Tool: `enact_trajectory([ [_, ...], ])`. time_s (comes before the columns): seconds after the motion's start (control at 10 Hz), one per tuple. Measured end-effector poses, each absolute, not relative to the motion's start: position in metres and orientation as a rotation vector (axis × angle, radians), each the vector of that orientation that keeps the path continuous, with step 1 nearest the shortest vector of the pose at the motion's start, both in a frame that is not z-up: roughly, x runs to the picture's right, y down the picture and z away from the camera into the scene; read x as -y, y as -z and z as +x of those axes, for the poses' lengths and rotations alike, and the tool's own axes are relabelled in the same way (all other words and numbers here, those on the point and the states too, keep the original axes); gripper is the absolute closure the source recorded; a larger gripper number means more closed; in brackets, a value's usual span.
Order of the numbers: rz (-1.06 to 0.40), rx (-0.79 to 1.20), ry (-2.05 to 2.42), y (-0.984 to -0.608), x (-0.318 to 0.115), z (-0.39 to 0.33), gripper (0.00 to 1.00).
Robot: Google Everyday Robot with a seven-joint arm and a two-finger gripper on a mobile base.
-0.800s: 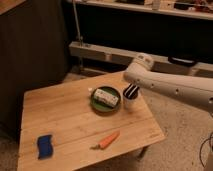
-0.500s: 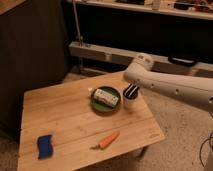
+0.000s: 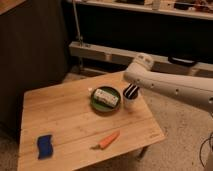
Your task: Pick up the ceramic bowl
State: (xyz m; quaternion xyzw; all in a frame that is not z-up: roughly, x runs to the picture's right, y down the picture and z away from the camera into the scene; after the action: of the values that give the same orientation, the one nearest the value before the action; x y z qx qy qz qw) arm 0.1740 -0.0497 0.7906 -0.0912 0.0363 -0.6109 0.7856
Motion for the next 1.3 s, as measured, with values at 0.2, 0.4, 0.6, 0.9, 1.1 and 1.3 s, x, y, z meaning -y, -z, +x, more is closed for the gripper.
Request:
enact_trajectory([
  [0.2,-0.197,-0.078,1.317,-0.7906,0.0497,0.1740,0.20],
  [0.4,-0.197,-0.078,1.317,-0.7906,0.0496,0.1740,0.20],
  [0.6,-0.197,-0.078,1.317,-0.7906,0.0497,0.1740,0.20],
  [0.9,-0.196,-0.078,1.317,-0.7906,0.0497,0.1740,0.20],
  [1.1,-0.197,-0.078,1.317,-0.7906,0.0497,0.1740,0.20],
  [1.3,-0.183,-0.073,1.328,-0.7900,0.0514,0.1740,0.20],
])
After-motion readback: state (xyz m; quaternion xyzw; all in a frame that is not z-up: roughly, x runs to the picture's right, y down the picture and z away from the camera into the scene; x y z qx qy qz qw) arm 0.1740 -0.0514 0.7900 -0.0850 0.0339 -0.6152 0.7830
